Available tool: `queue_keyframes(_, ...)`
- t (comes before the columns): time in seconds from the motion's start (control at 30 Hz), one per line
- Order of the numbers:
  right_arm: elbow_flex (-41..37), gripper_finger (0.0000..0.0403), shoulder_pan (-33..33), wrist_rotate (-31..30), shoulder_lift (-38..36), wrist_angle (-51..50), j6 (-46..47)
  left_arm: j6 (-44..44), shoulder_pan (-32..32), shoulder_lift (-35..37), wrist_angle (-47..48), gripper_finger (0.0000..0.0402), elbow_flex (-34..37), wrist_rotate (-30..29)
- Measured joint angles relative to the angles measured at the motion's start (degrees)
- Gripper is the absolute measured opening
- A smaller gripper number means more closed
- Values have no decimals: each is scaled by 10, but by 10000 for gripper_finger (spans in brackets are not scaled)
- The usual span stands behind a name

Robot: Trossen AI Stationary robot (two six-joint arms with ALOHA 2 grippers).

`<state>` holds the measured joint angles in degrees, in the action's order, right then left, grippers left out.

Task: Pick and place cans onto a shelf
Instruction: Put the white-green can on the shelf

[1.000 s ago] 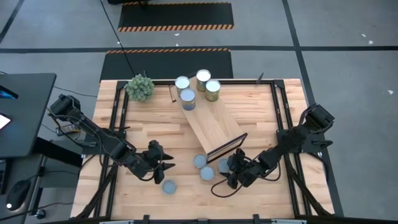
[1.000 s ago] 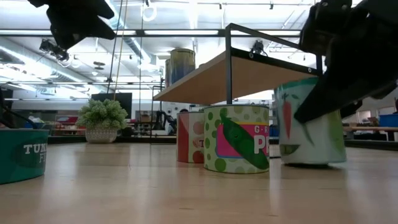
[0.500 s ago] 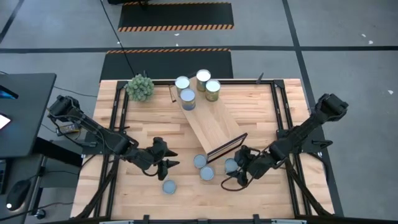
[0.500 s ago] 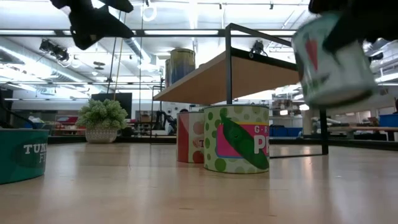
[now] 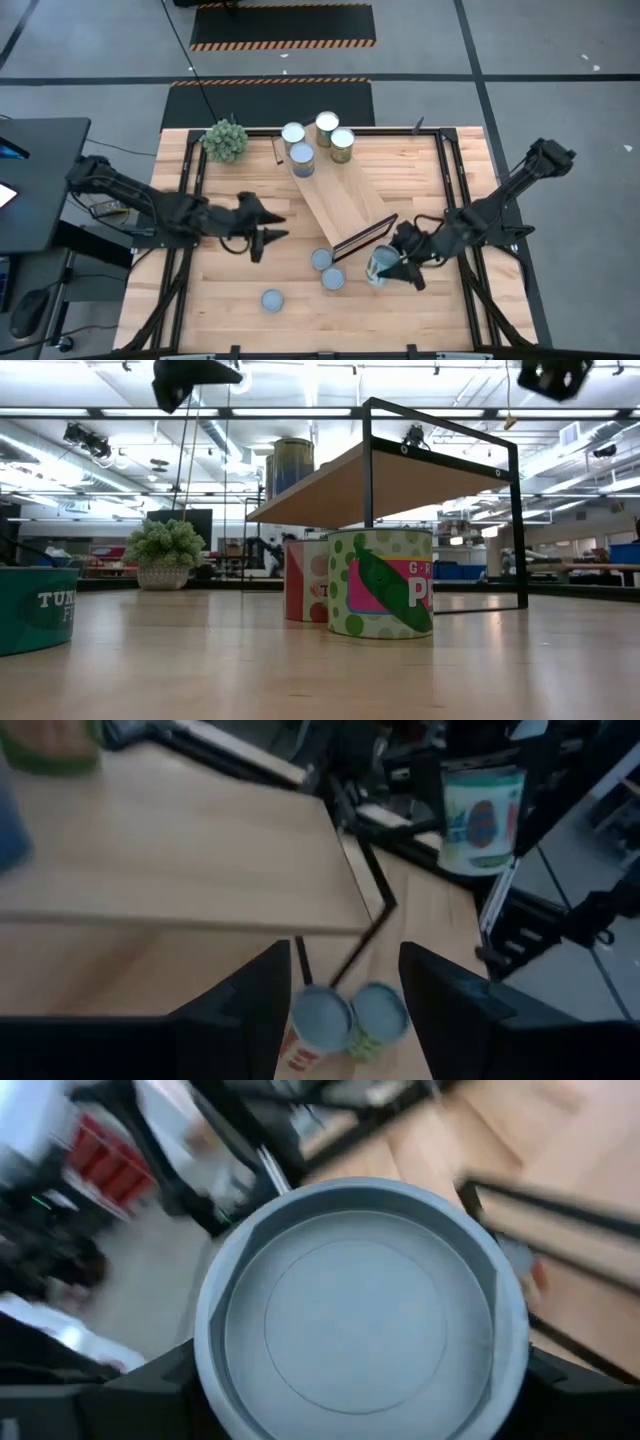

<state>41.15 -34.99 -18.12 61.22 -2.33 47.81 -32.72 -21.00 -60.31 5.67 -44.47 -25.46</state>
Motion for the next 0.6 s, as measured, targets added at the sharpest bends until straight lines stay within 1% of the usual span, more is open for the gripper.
queue_keyframes(0.1,0,291,16,-7,-27,31,0,40,16,31,-6,192,0,0)
queue_keyframes(0.27,0,291,56,-54,-59,43,-15,86,47,69,-3,192,0,-4)
queue_keyframes(0.33,0,291,76,-68,-67,42,-40,94,62,76,-6,192,0,-9)
queue_keyframes(0.5,0,291,144,-109,-70,44,-114,94,100,79,-12,192,0,-61)
queue_keyframes(0.6,0,291,191,-121,-69,44,-157,94,125,79,-14,192,0,-78)
